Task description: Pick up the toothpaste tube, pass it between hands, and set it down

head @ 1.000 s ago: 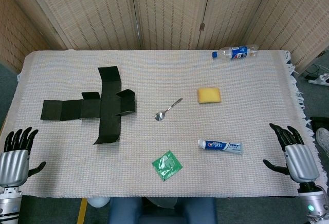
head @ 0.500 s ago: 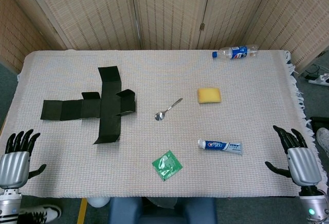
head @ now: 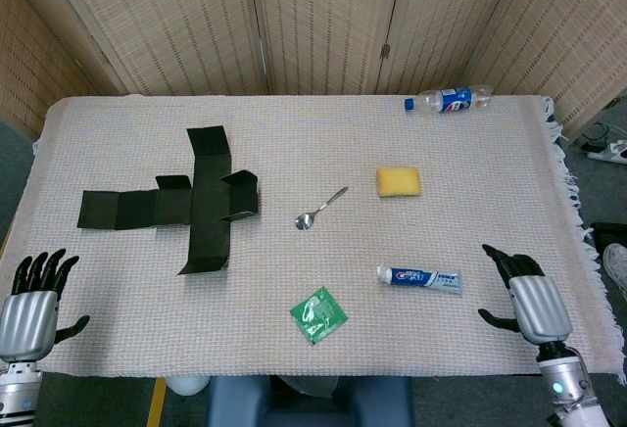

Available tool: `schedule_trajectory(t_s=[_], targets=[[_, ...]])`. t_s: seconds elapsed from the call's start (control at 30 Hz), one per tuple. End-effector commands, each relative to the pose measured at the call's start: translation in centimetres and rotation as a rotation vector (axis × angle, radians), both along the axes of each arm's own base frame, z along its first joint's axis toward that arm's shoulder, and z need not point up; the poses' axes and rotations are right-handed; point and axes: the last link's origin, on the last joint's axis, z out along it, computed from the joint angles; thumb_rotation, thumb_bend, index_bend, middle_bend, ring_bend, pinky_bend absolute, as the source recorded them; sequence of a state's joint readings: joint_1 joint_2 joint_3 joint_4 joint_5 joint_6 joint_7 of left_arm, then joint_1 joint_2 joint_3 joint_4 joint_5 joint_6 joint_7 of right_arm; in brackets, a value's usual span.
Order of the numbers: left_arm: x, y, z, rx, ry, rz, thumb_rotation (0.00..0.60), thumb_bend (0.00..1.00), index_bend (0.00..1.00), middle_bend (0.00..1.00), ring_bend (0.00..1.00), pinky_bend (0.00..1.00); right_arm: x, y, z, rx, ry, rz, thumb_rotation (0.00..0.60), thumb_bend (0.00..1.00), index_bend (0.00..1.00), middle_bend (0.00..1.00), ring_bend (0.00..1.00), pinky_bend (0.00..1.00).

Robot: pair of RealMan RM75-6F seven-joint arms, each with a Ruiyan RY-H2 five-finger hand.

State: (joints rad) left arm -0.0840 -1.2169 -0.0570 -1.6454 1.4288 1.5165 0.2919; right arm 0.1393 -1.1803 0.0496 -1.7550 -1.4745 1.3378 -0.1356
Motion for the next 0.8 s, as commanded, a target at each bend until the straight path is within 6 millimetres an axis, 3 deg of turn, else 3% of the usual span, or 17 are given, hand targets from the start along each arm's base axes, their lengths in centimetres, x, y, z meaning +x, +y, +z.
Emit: schedule_trajectory(t_s=[0.03,0.17,0.33,0.8], targets=[[0.0,0.0,0.0,0.000,0.000,-0.001,0.600,0.18,0.19,0.13,0.07,0.00,0.6,-1.0,-1.4,0.029,-0.002,0.007,0.600,0.21,0.16,0.25,0.26,0.19],[-0.1,-0.3,0.4,0.011,0.001,0.005,0.600,0.18,0.19,0.13,0.07,0.00,1.5,-3.0,-4.6,0.111,0.001,0.028,0.600,0.21,0.25,0.28,0.28,0.21],[-0.3,-0.5,0.4,0.009,0.001,0.011,0.600,0.18,0.19,0.13,0.07,0.00,1.8,-4.6,-7.2,0.158,0.010,0.017,0.600,0.21,0.26,0.31,0.30,0.24],[-0.7,-0.5,0.1,-0.003,-0.002,0.027,0.600,0.18,0.18,0.13,0.07,0.00,0.8,-7.4,-11.0,0.209,0.017,-0.040,0.600,0.31,0.36,0.36,0.34,0.26]])
